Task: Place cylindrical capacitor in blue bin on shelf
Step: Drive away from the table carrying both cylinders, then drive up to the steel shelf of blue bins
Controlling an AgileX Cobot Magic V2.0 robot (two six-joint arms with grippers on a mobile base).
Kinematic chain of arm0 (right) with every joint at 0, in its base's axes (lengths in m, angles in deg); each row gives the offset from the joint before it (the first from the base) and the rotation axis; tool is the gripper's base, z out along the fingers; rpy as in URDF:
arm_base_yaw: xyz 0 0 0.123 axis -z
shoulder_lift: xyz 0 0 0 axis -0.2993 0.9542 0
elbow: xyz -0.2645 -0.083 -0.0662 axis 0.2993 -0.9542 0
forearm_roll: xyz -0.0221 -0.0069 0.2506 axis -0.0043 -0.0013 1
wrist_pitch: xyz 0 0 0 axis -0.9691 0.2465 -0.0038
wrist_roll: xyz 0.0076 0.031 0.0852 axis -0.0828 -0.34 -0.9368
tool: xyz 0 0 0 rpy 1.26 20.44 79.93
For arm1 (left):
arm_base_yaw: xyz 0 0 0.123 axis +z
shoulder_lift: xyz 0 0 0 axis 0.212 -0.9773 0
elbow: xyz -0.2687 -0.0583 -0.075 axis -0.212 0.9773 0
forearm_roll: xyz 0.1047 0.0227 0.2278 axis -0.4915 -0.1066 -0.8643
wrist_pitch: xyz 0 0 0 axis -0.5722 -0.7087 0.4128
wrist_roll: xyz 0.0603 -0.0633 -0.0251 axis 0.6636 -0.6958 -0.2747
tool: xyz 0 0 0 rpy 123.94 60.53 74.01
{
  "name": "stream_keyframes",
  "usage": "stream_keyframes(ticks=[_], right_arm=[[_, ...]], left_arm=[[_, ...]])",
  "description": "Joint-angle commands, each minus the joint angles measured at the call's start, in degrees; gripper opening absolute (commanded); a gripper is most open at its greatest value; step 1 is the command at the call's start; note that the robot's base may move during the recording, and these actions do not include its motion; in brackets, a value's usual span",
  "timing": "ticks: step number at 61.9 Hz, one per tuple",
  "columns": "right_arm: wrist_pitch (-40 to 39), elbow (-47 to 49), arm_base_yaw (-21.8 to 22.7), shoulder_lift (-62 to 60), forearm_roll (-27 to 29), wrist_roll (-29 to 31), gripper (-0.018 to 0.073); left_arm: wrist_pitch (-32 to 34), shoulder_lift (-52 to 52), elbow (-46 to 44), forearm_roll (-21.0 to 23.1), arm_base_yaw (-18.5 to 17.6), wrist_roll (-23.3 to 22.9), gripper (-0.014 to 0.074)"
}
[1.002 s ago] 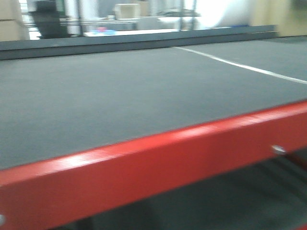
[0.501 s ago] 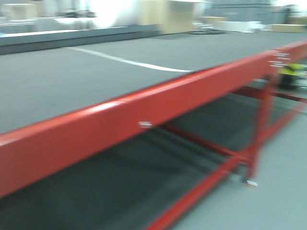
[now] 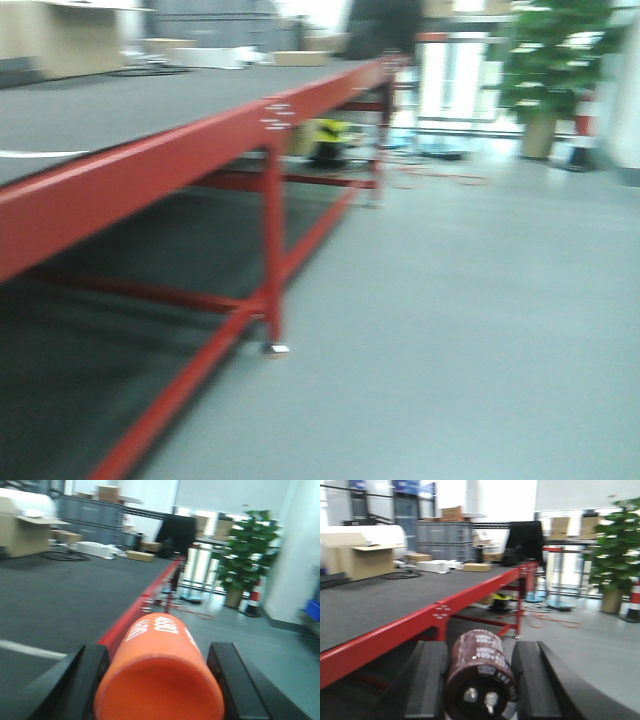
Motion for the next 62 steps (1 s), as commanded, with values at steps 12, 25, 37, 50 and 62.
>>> stream_keyframes(ticks=[12, 25, 37, 50, 62], right_arm=[[-1.4, 0.0, 0.0, -0.3, 0.3, 0.0, -0.0165], [-1.4, 0.0, 0.0, -0.3, 0.3, 0.0, -0.0165], [-1.4, 0.0, 0.0, -0.3, 0.3, 0.0, -0.0165], [-1.4, 0.0, 0.0, -0.3, 0.3, 0.0, -0.0165], [-1.4, 0.0, 0.0, -0.3, 0.3, 0.0, -0.0165]], left_arm=[[1.0, 0.2, -0.1, 0.3, 0.1, 0.0, -0.0111], [1.0, 0.2, -0.1, 0.3, 0.1, 0.0, -0.0111], [1.0, 0.2, -0.1, 0.3, 0.1, 0.0, -0.0111], [1.0, 0.2, -0.1, 0.3, 0.1, 0.0, -0.0111], [1.0, 0.2, -0.1, 0.3, 0.1, 0.0, -0.0111]])
